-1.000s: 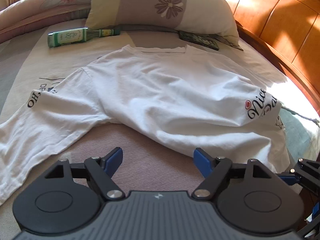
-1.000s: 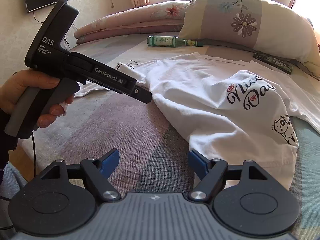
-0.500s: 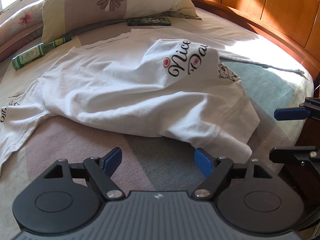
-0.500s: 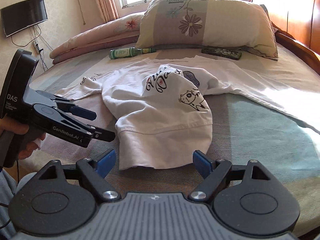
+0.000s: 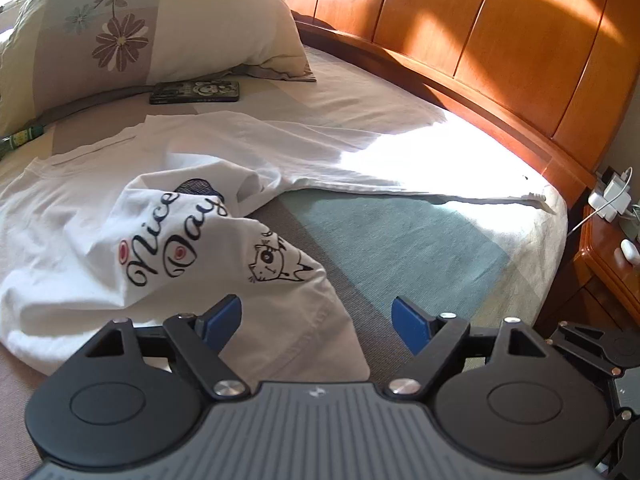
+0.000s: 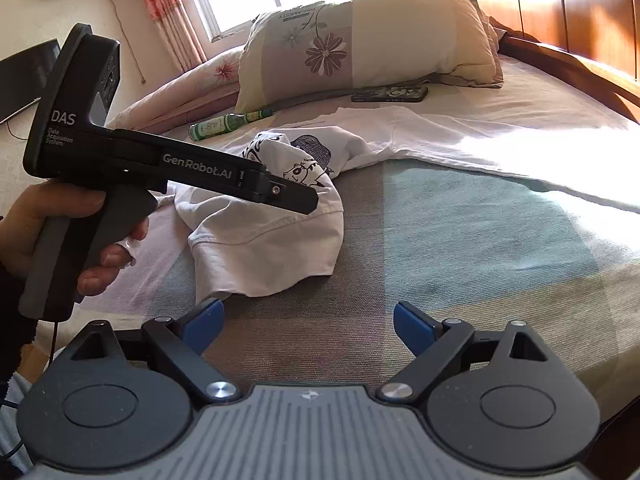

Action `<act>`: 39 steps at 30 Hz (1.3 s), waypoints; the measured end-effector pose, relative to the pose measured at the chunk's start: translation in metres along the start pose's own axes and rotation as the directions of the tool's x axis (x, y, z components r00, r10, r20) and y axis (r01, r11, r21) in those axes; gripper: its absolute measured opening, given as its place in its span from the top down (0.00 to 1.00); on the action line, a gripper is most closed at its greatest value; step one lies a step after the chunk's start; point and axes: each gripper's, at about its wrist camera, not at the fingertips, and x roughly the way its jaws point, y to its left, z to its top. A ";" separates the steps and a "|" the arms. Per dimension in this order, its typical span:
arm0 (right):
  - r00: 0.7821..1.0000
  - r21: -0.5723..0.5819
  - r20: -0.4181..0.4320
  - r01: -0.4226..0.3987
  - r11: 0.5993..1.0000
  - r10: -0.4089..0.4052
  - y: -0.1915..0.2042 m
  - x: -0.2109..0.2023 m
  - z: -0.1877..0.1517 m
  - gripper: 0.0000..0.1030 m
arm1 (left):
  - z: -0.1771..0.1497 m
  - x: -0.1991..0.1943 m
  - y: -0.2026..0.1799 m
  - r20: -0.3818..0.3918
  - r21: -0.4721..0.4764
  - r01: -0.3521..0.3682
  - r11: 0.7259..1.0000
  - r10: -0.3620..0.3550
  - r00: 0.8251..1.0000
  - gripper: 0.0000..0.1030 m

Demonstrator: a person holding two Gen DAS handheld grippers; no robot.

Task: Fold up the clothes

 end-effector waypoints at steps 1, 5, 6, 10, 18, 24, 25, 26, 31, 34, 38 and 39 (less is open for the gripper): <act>1.000 0.009 0.003 0.000 1.000 0.000 -0.003 -0.002 -0.002 0.08 | 0.001 0.005 -0.006 0.004 0.000 0.039 0.999 -0.039 0.999 0.20; 1.000 0.048 0.001 0.013 0.999 -0.013 -0.017 -0.009 -0.009 0.08 | 0.002 0.025 -0.017 -0.025 -0.018 0.155 0.988 -0.155 0.988 0.20; 1.000 0.057 -0.001 0.017 0.998 -0.017 -0.019 -0.010 -0.011 0.08 | 0.002 0.029 -0.018 -0.038 -0.016 0.148 0.989 -0.149 0.988 0.20; 1.000 0.085 0.008 0.010 0.996 -0.011 -0.024 -0.018 -0.014 0.08 | -0.006 0.025 0.002 -0.079 -0.070 0.098 0.993 -0.103 0.992 0.21; 0.997 0.099 0.057 -0.059 0.993 0.053 -0.020 -0.009 0.007 0.06 | -0.025 -0.078 0.044 -0.024 0.026 -0.065 0.998 0.065 0.998 0.17; 0.995 0.080 0.066 -0.086 0.993 0.081 0.001 0.051 0.051 0.03 | -0.051 -0.118 0.111 -0.010 -0.075 -0.074 0.994 0.074 0.997 0.15; 0.996 0.092 0.050 -0.082 0.992 0.078 0.002 0.066 0.058 0.03 | -0.056 -0.121 0.124 -0.005 -0.094 -0.059 0.994 0.059 0.998 0.15; 0.998 0.108 0.029 -0.064 0.992 0.061 0.004 0.086 0.066 0.03 | -0.060 -0.122 0.136 -0.003 -0.105 -0.045 0.993 0.044 0.999 0.15; 0.998 0.149 -0.058 0.043 0.988 -0.035 0.019 0.157 0.087 0.03 | -0.067 -0.110 0.200 -0.008 -0.056 -0.017 0.998 0.016 1.000 0.15; 0.985 0.131 -0.101 0.150 0.980 -0.137 0.028 0.183 0.088 0.02 | -0.067 -0.096 0.238 -0.008 0.011 0.008 1.000 -0.008 1.000 0.15; 0.959 0.074 -0.120 0.265 0.961 -0.256 0.049 0.198 0.088 0.00 | -0.070 -0.085 0.276 -0.004 -0.041 0.088 0.995 -0.089 0.996 0.15; 0.953 0.067 -0.139 0.281 0.957 -0.270 0.051 0.200 0.091 0.00 | -0.070 -0.084 0.282 -0.004 -0.069 0.110 0.992 -0.110 0.994 0.15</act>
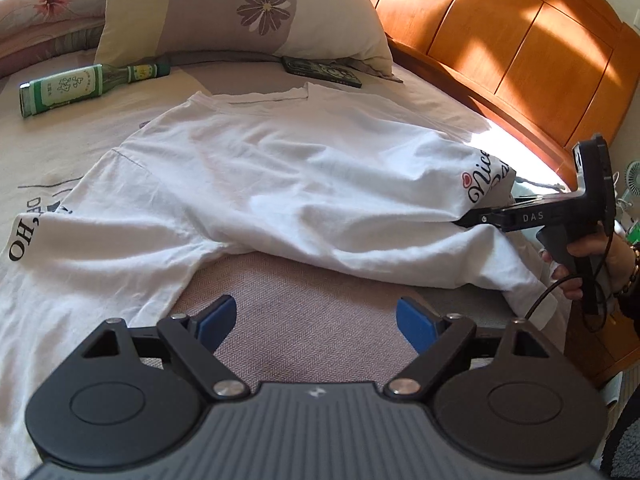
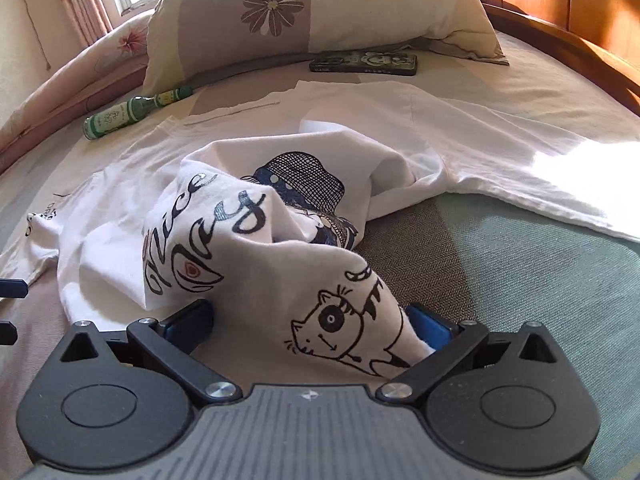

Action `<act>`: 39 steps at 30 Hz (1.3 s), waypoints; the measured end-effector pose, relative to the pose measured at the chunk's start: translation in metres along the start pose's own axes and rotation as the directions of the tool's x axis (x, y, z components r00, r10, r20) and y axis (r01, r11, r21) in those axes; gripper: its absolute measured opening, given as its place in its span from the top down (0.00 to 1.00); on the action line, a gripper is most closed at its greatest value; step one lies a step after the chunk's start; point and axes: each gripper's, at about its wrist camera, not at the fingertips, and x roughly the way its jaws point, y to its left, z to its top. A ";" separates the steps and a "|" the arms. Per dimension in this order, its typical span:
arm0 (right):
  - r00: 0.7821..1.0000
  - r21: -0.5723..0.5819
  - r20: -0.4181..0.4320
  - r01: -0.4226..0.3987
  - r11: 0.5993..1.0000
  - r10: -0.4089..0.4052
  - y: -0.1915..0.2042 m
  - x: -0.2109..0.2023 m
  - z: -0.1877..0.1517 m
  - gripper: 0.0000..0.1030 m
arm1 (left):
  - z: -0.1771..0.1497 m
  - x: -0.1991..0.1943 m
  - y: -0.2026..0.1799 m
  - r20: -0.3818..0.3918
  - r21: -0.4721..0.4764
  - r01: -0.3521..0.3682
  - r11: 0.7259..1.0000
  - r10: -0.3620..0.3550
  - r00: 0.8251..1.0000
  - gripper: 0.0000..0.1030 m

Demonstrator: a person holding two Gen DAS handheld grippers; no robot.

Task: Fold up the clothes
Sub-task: 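Press the printed front fabric with the right gripper to flatten it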

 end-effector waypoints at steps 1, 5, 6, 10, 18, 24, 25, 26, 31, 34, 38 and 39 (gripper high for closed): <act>1.000 -0.003 -0.019 0.015 1.000 -0.015 0.002 0.001 0.003 0.00 | 0.001 0.000 0.004 -0.002 -0.024 0.019 1.000 -0.019 1.000 0.15; 0.991 0.043 -0.130 0.023 0.999 -0.017 0.005 0.001 0.017 0.00 | 0.007 -0.011 0.006 0.095 -0.117 0.034 0.993 -0.023 0.995 0.15; 0.987 0.060 -0.159 0.014 0.998 -0.004 0.006 0.000 0.020 0.00 | 0.010 -0.014 0.005 0.089 -0.138 0.026 0.990 -0.013 0.996 0.15; 0.975 0.135 -0.217 -0.022 0.991 0.051 0.025 -0.019 0.032 0.04 | 0.023 -0.022 -0.006 -0.007 -0.171 -0.026 0.985 0.025 1.000 0.15; 0.968 0.209 -0.176 -0.140 0.968 0.178 0.074 -0.056 0.056 0.03 | 0.062 -0.046 -0.017 -0.183 -0.189 -0.087 0.978 0.052 0.982 0.15; 0.903 0.238 -0.216 -0.320 0.917 0.371 0.102 -0.048 0.061 0.03 | 0.108 -0.048 -0.011 -0.188 -0.195 -0.222 0.955 0.186 0.964 0.15; 0.892 0.224 -0.228 -0.343 0.912 0.391 0.106 -0.045 0.062 0.03 | 0.115 -0.045 -0.012 -0.199 -0.214 -0.221 0.952 0.179 0.964 0.15; 0.877 0.210 -0.245 -0.367 0.906 0.413 0.110 -0.040 0.062 0.02 | 0.121 -0.043 -0.015 -0.203 -0.231 -0.218 0.948 0.172 0.964 0.15; 0.804 0.306 -0.323 -0.410 0.859 0.499 0.092 -0.015 0.056 0.03 | 0.148 -0.022 -0.046 -0.242 -0.255 -0.196 0.947 0.134 0.961 0.15; 0.770 0.298 -0.331 -0.464 0.834 0.546 0.075 -0.030 0.059 0.03 | 0.160 0.000 -0.070 -0.265 -0.221 -0.182 0.958 0.120 0.957 0.15; 0.771 0.219 -0.332 -0.497 0.840 0.543 0.051 -0.066 0.061 0.03 | 0.165 0.037 -0.103 -0.311 -0.138 -0.157 0.978 0.107 0.944 0.15; 0.776 0.216 -0.335 -0.489 0.845 0.534 0.044 -0.073 0.060 0.03 | 0.165 0.047 -0.111 -0.325 -0.120 -0.146 0.982 0.100 0.940 0.15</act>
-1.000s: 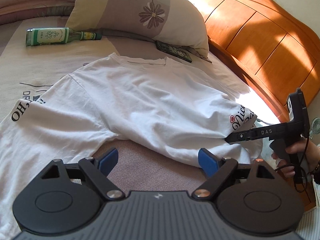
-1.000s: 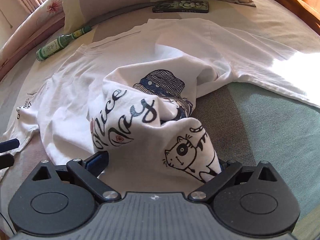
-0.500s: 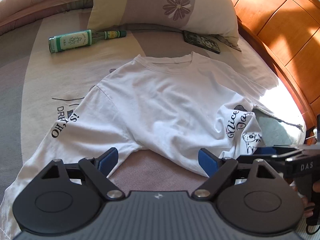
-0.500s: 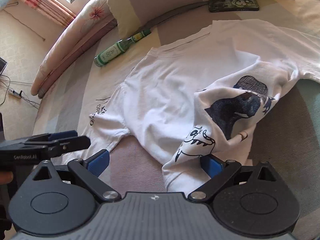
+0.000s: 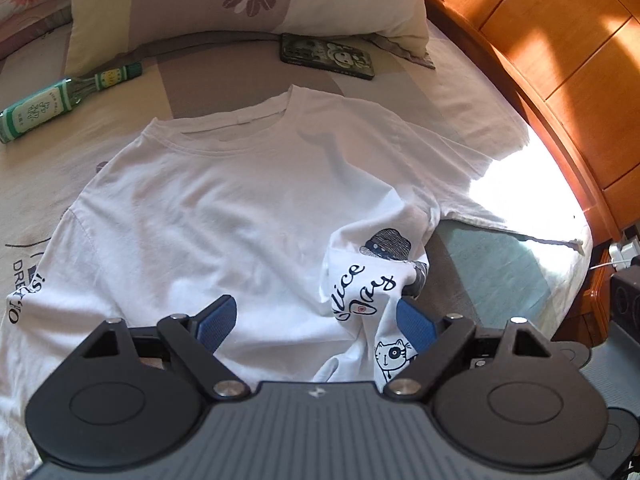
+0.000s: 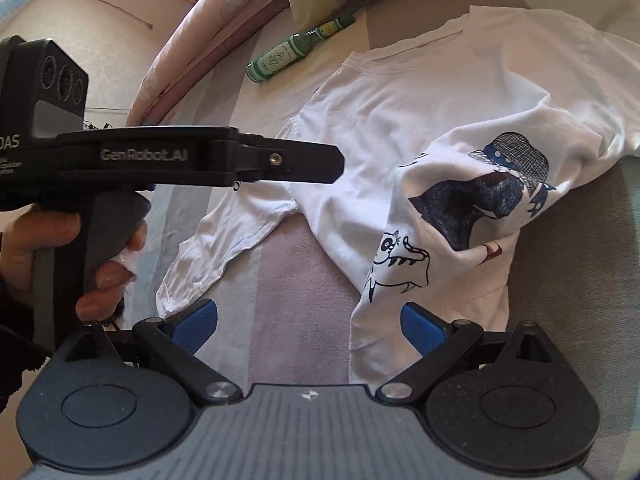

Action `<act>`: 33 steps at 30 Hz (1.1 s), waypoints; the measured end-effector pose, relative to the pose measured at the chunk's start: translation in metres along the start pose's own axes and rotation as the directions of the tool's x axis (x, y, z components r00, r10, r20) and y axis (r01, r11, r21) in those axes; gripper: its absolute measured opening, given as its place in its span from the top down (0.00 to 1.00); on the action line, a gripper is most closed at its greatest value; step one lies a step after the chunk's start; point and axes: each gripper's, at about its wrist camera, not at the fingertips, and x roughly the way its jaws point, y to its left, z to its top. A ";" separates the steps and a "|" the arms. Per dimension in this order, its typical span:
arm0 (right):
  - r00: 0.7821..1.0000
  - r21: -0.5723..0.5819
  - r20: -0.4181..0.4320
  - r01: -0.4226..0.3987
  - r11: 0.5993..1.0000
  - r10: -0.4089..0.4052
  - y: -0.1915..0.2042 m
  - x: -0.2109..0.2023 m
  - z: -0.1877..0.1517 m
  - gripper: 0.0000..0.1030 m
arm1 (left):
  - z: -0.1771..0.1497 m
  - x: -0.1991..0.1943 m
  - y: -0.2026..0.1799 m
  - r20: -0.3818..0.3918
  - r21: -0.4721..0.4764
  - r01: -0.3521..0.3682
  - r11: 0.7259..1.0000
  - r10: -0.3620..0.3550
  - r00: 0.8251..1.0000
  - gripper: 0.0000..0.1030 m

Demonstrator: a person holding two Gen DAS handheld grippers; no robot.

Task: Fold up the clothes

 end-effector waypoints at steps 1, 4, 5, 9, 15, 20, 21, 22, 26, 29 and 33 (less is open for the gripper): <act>1.000 0.005 0.000 0.009 1.000 -0.009 -0.003 -0.007 -0.004 0.03 | 0.001 0.009 -0.008 -0.022 0.012 0.023 1.000 -0.023 0.999 0.15; 0.999 0.032 -0.004 0.046 0.998 -0.046 -0.012 -0.017 -0.014 0.02 | -0.001 0.032 -0.030 -0.067 0.044 0.081 0.996 -0.078 0.995 0.15; 0.998 0.052 0.000 0.057 0.997 -0.057 -0.017 -0.018 -0.017 0.02 | -0.003 0.039 -0.034 -0.078 0.045 0.090 0.995 -0.086 0.993 0.15; 0.995 0.159 0.031 0.088 0.983 -0.094 -0.022 -0.017 -0.023 0.02 | -0.007 0.057 -0.031 -0.086 0.056 0.011 0.998 -0.006 0.996 0.16; 0.989 0.221 0.063 0.120 0.968 -0.137 -0.019 -0.015 -0.027 0.02 | -0.007 0.059 0.023 -0.111 -0.009 -0.055 0.998 0.054 0.992 0.15; 0.982 0.248 0.084 0.142 0.958 -0.168 -0.021 -0.012 -0.031 0.02 | -0.006 0.071 0.056 -0.126 0.012 -0.153 0.988 0.154 0.980 0.15; 0.981 0.245 0.088 0.147 0.958 -0.173 -0.021 -0.012 -0.031 0.02 | -0.006 0.074 0.060 -0.136 0.002 -0.176 0.984 0.175 0.975 0.17; 0.980 0.243 0.091 0.152 0.958 -0.179 -0.022 -0.013 -0.031 0.02 | -0.006 0.075 0.061 -0.144 0.003 -0.201 0.980 0.199 0.969 0.19; 0.977 0.244 0.087 0.167 0.955 -0.193 -0.029 -0.015 -0.033 0.02 | -0.004 0.059 0.058 -0.117 -0.029 -0.176 0.984 0.172 0.978 0.18; 0.979 0.255 0.073 0.165 0.953 -0.189 -0.042 -0.018 -0.035 0.02 | 0.002 0.035 0.038 -0.082 -0.015 -0.159 0.987 0.157 0.984 0.18; 0.983 0.231 0.048 0.161 0.959 -0.177 -0.058 -0.023 -0.034 0.02 | 0.019 0.008 -0.007 -0.038 0.037 -0.104 0.994 0.106 0.994 0.17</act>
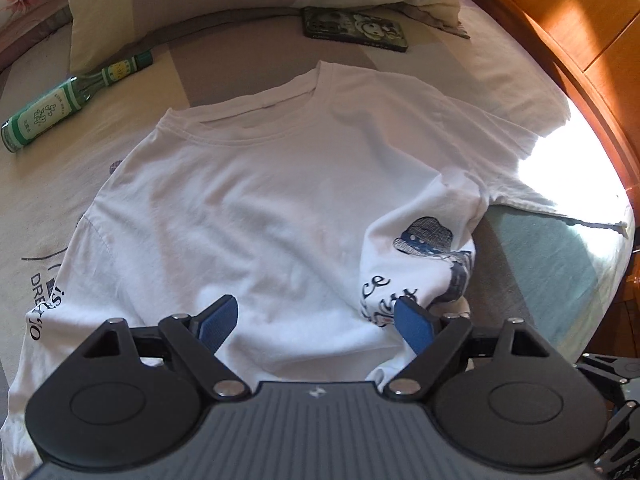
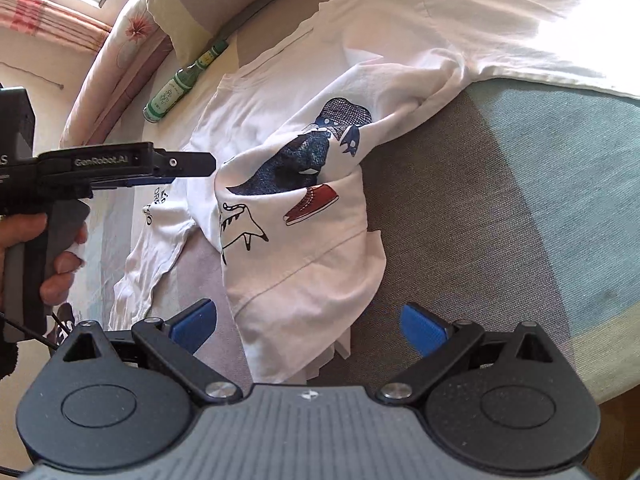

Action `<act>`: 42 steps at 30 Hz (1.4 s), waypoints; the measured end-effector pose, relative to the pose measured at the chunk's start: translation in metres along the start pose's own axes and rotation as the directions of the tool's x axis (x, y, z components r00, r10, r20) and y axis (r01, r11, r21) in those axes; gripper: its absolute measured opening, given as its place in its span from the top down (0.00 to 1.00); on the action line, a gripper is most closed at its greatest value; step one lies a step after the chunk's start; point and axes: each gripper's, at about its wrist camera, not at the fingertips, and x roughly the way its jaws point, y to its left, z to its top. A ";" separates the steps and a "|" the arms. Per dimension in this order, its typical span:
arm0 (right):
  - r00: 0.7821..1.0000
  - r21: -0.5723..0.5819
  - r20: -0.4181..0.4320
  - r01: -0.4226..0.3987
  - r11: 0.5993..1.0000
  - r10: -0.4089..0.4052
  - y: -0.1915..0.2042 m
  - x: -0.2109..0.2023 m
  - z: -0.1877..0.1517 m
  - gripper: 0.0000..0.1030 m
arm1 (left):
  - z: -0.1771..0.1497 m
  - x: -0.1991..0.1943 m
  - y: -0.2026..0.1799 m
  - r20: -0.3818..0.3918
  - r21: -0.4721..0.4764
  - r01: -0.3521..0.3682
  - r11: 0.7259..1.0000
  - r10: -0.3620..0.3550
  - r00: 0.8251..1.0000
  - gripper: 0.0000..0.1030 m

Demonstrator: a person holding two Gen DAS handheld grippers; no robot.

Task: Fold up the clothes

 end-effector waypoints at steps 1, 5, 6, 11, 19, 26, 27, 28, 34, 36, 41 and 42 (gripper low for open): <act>1.000 -0.014 -0.010 -0.001 1.000 0.001 -0.003 -0.001 0.002 0.02 | 0.005 -0.007 -0.012 0.013 0.011 0.024 1.000 -0.024 1.000 0.17; 0.998 -0.090 -0.060 0.007 0.996 -0.013 -0.017 -0.007 0.013 0.02 | 0.020 -0.013 -0.058 0.009 0.036 0.161 0.986 -0.162 0.987 0.16; 0.997 -0.109 -0.069 0.015 0.994 -0.022 -0.021 -0.010 0.015 0.02 | 0.020 -0.008 -0.068 -0.004 0.048 0.199 0.979 -0.199 0.980 0.16; 0.989 -0.170 -0.097 0.096 0.981 -0.114 -0.051 -0.025 0.012 0.02 | 0.000 0.047 -0.112 -0.145 0.036 0.337 0.941 -0.329 0.933 0.16; 0.983 -0.135 -0.079 0.156 0.978 -0.168 -0.075 -0.039 0.002 0.02 | -0.032 0.082 -0.066 -0.222 -0.097 0.255 0.962 -0.270 0.937 0.25; 0.994 -0.176 -0.067 0.076 0.981 -0.089 -0.048 -0.019 0.010 0.07 | -0.030 0.083 -0.011 -0.190 -0.029 0.111 0.993 -0.115 0.975 0.27; 0.995 -0.193 -0.067 0.061 0.979 -0.075 -0.042 -0.016 0.012 0.09 | -0.031 0.084 -0.004 -0.188 -0.046 0.123 0.991 -0.129 0.974 0.27; 0.995 -0.216 -0.075 0.045 0.975 -0.063 -0.037 -0.013 0.014 0.14 | -0.032 0.084 0.001 -0.183 -0.051 0.135 0.990 -0.142 0.973 0.27; 0.997 -0.299 -0.078 -0.003 0.954 -0.021 -0.017 0.009 0.033 0.44 | -0.036 0.079 0.011 -0.155 -0.070 0.155 0.985 -0.164 0.974 0.27; 0.997 -0.341 -0.068 0.003 0.940 -0.028 -0.012 0.019 0.039 0.50 | -0.035 0.079 0.017 -0.155 -0.111 0.165 0.980 -0.181 0.971 0.27; 0.995 -0.580 -0.031 0.063 0.812 -0.099 0.010 0.050 0.033 0.58 | -0.031 0.076 0.022 -0.163 -0.127 0.181 0.975 -0.201 0.966 0.27; 0.993 -0.633 -0.017 0.078 0.770 -0.114 0.016 0.055 0.028 0.59 | -0.030 0.075 0.023 -0.165 -0.129 0.185 0.974 -0.205 0.965 0.27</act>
